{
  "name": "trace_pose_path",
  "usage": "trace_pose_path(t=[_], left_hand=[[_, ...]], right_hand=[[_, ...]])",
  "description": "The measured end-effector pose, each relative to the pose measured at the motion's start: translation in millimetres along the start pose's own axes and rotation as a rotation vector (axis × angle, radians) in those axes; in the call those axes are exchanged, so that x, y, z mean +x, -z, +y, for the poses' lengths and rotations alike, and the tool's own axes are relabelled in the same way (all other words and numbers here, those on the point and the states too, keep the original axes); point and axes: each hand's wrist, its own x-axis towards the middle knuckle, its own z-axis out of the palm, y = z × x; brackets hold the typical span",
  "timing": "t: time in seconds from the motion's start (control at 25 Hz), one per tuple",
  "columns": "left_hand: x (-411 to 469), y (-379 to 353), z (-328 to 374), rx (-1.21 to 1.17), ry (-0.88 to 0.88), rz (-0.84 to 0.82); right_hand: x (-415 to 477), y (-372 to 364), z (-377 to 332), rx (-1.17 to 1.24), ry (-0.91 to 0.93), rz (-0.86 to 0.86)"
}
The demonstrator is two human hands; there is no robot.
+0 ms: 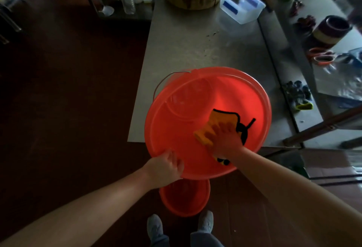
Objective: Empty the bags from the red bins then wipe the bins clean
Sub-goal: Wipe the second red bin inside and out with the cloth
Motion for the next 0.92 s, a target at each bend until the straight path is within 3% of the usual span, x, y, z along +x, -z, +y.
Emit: trace_pose_path(t=[0.16, 0.32, 0.44, 0.68, 0.92], left_hand=[[0.7, 2.1, -5.8, 0.014, -0.004, -0.024], [1.6, -4.5, -8.6, 0.001, -0.029, -0.030], [3.1, -2.9, -9.6, 0.020, 0.004, -0.006], [6.9, 2.5, -14.2, -0.053, 0.023, -0.019], [8.9, 9.1, -25.6, -0.068, 0.012, -0.016]], right_hand=[[-17.3, 10.3, 4.2, -0.016, -0.081, -0.063], [-32.8, -0.7, -63.3, 0.317, -0.113, -0.197], [-45.6, 4.7, -87.0, 0.438, -0.070, -0.163], [-61.6, 5.0, -32.6, 0.184, -0.032, -0.033], [-83.0, 17.3, -31.0, 0.169, -0.086, -0.112]])
